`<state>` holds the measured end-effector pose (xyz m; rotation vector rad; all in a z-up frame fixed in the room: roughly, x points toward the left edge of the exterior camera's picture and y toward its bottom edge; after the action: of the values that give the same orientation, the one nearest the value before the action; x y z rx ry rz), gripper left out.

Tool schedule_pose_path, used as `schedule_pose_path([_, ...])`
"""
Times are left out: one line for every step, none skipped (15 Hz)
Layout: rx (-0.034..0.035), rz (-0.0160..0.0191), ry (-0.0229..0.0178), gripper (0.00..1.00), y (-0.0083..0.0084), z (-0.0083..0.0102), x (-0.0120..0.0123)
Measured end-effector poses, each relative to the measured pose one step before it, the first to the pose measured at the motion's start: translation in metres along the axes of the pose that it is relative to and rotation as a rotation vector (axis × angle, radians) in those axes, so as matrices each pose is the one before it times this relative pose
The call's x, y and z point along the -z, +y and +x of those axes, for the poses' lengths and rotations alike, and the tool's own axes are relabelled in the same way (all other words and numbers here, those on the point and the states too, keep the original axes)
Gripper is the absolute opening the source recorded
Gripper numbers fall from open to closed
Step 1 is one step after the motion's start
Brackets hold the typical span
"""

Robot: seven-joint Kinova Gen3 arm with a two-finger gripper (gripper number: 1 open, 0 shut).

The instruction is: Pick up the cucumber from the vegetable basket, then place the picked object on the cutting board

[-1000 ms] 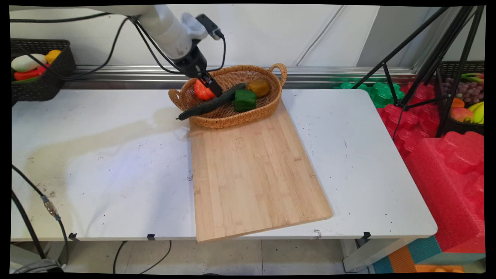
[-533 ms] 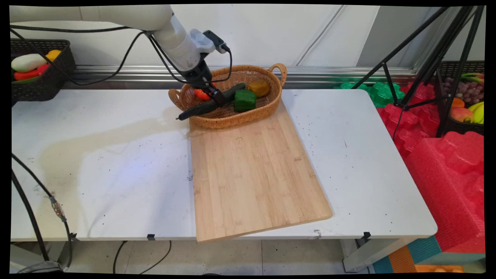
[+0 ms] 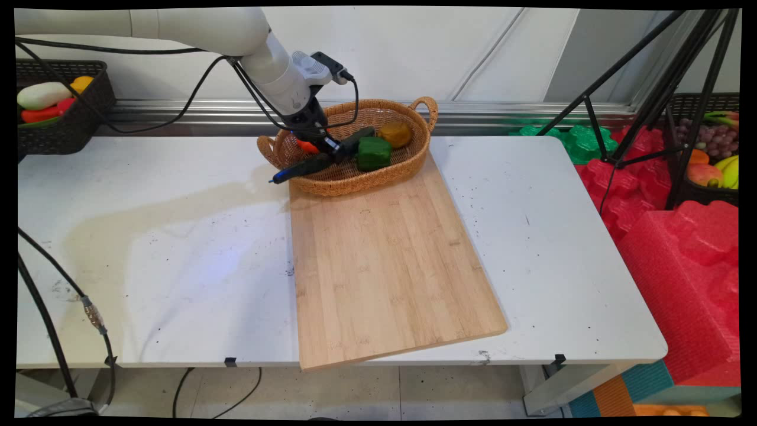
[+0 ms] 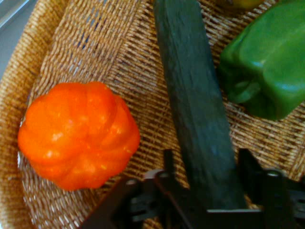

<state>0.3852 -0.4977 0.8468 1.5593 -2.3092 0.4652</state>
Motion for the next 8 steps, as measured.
schedule_pose_path([0.00782,0.00095,0.00107,0.0,0.00073,-0.00156,0.0015])
schedule_pose_path([0.00773,0.00213,0.00212,0.0,0.00099,-0.0017,0.0023])
schedule_pose_path([0.00695,0.00303,0.00325,0.0,0.0011,-0.00143,0.00288])
schedule_pose_path([0.0057,0.00404,0.00461,0.0,0.00081,-0.00101,0.00354])
schedule_pose_path([-0.00031,0.00389,0.0033,0.0,0.00082,-0.00014,0.00298])
schedule_pose_path([-0.00261,0.00623,0.00656,0.0,0.00124,0.00028,0.00507])
schedule_pose_path([-0.00853,0.01029,0.01133,0.0,0.00179,0.00147,0.00806])
schedule_pose_path([-0.01094,0.01148,0.01407,0.0,0.00205,0.00211,0.00942])
